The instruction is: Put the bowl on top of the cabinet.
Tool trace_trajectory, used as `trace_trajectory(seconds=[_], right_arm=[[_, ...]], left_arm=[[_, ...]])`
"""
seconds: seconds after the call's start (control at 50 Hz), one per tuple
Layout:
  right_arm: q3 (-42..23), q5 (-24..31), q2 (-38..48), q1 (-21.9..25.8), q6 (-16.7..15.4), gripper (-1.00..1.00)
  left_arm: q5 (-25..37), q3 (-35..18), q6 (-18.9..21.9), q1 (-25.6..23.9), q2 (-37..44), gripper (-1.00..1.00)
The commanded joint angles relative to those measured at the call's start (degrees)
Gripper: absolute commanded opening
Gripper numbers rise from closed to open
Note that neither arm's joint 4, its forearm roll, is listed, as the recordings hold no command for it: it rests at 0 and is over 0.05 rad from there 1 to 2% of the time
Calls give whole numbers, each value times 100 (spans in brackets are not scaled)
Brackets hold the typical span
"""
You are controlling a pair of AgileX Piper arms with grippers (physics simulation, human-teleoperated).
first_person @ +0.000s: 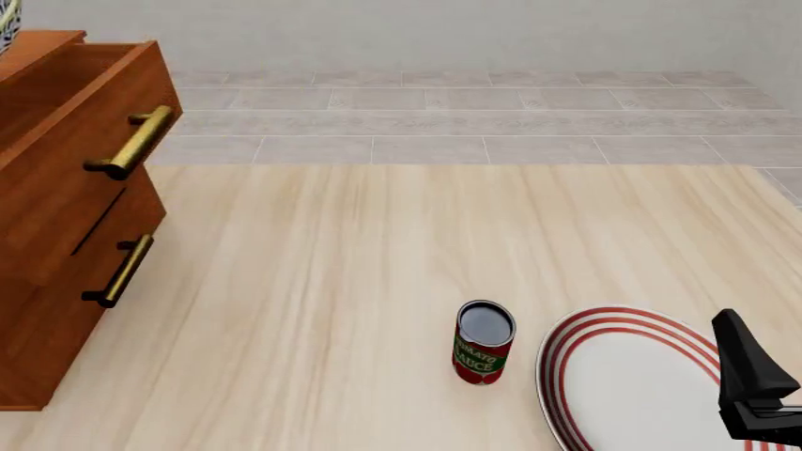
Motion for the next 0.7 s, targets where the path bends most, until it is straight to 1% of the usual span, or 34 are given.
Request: trace_trajectory(seconds=[0.02,0.1,0.14,0.16,0.5,0.7], right_arm=[[0,0,-1,0,0,100],[0,0,0,1,0,100],[0,0,1,0,1,100],[0,0,0,0,-1,100],[0,0,1,0,0,100],[0,0,0,0,0,100]], left_arm=[[-35,-169,-22,246,212,-100],[-46,-177,-61,262,237,-100],[-88,-123,-189,213,257,-100],[-80,-147,-145,233,262,-100],[-39,-352,-172,358,475,-100],[-18,-544,-225,557,695,-100]])
